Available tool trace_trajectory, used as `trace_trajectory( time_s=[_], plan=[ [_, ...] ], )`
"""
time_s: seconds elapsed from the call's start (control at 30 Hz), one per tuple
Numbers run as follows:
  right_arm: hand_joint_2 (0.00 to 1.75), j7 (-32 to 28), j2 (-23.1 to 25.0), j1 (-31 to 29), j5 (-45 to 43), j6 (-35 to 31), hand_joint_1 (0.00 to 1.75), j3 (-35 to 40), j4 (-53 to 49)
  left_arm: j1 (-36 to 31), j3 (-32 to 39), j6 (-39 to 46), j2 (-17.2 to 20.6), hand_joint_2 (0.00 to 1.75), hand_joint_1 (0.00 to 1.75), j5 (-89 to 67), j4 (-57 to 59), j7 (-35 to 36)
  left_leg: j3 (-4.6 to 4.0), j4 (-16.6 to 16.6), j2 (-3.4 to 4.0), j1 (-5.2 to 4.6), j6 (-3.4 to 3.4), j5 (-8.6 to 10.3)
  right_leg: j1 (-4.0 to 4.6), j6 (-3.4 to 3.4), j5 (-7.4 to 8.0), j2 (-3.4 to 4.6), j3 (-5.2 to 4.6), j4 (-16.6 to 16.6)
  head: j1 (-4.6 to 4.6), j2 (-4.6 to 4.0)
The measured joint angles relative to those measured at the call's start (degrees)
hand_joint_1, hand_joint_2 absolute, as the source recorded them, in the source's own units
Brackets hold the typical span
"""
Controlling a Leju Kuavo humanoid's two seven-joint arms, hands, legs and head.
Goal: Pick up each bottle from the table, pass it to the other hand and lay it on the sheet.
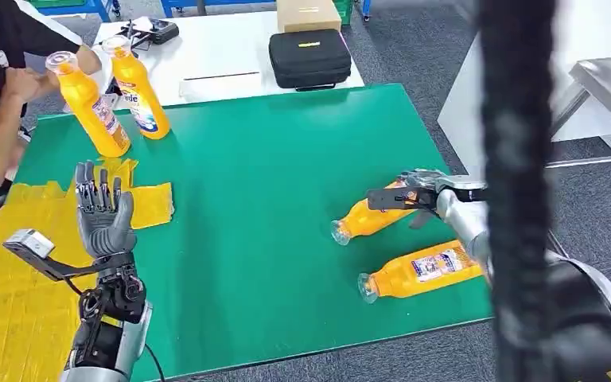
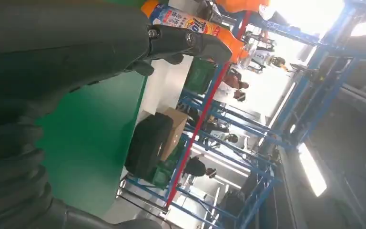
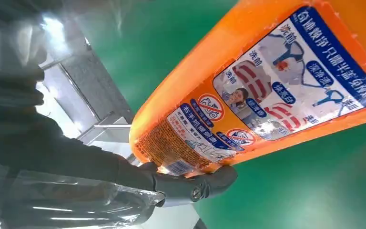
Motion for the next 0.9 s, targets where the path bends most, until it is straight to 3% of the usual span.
trace_trajectory(
  time_s=[0.43, 0.77, 0.9],
  plan=[
    [1.75, 3.3, 1.1, -1.8, 0.7, 7.4, 0.0, 0.5, 0.5, -0.1, 0.5, 1.1, -0.2, 1.75, 0.0, 0.2, 1.7, 0.0, 0.29, 0.0, 0.02, 0.01, -0.01, -0.01, 0.02, -0.01, -0.01, 0.02, 0.25, 0.0, -0.02, 0.0],
    [1.75, -8.0, 0.5, -4.5, 0.5, 17.8, 0.0, 1.7, 0.5, -0.1, 1.1, 1.9, -0.3, 1.75, 0.0, 0.6, 2.3, 0.0, 0.35, 0.0, 0.18, 0.01, -0.01, -0.02, 0.03, -0.01, 0.0, 0.09, 0.31, 0.0, 0.0, 0.0],
    [1.75, -10.1, 0.0, -5.1, 0.9, 18.5, 0.0, 3.1, 0.4, -0.1, 1.7, 2.1, -0.3, 1.75, 0.0, 0.9, 2.3, 0.0, 0.35, 0.0, 0.18, 0.01, -0.01, -0.02, 0.04, -0.01, 0.0, 0.09, 0.31, 0.0, 0.0, 0.0]
  ],
)
